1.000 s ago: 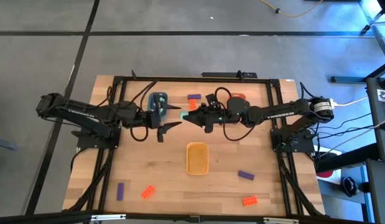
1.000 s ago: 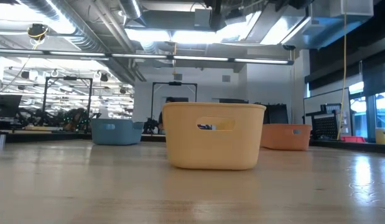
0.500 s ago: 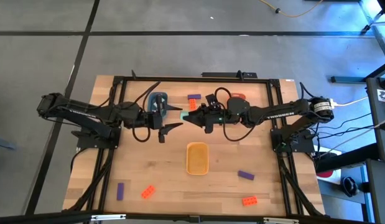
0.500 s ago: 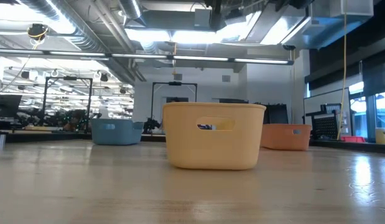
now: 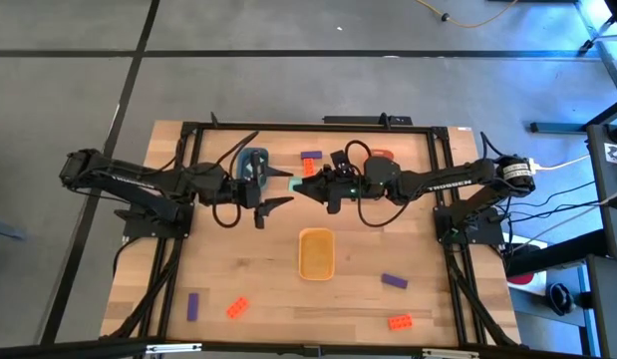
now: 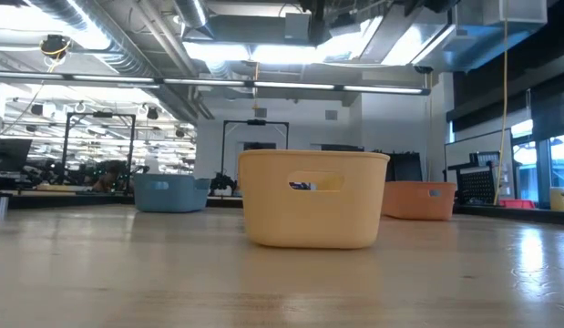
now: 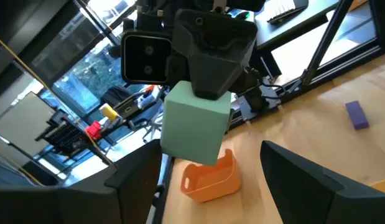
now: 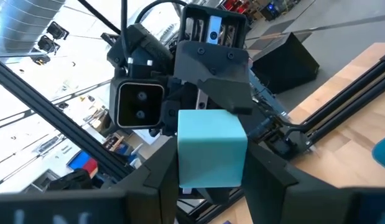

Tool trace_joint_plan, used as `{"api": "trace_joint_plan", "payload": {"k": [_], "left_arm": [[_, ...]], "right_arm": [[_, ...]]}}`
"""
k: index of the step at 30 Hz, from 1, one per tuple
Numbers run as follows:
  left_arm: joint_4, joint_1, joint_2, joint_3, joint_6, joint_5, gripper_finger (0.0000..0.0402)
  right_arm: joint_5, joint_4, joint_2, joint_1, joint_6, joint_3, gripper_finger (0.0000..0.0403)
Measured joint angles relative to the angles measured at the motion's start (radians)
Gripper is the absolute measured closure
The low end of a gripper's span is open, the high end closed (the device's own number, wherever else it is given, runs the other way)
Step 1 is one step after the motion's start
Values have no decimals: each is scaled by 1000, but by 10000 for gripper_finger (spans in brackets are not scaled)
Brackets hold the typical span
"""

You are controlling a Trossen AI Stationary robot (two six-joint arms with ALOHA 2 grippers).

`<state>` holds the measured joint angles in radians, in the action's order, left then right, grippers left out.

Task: Sort & place blocks by color
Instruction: Put the light blue block into the blue bin

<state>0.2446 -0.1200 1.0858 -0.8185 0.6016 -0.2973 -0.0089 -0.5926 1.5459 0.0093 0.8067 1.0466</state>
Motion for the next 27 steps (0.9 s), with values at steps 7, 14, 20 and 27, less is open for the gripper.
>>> {"api": "trace_joint_plan", "payload": {"k": [7,14,20,27], "left_arm": [[25,-1,2,0,3,13,138],[39,0,27,0,-15,26,138],[74,6,64,1,18,19,138],[149,2,74,1,40,19,138]], "right_arm": [[11,50,-1,3,-3,1,268],[-23,48,5,7,4,1,268],[-35,39,13,9,31,1,268],[-36,49,13,10,52,1,268]]}}
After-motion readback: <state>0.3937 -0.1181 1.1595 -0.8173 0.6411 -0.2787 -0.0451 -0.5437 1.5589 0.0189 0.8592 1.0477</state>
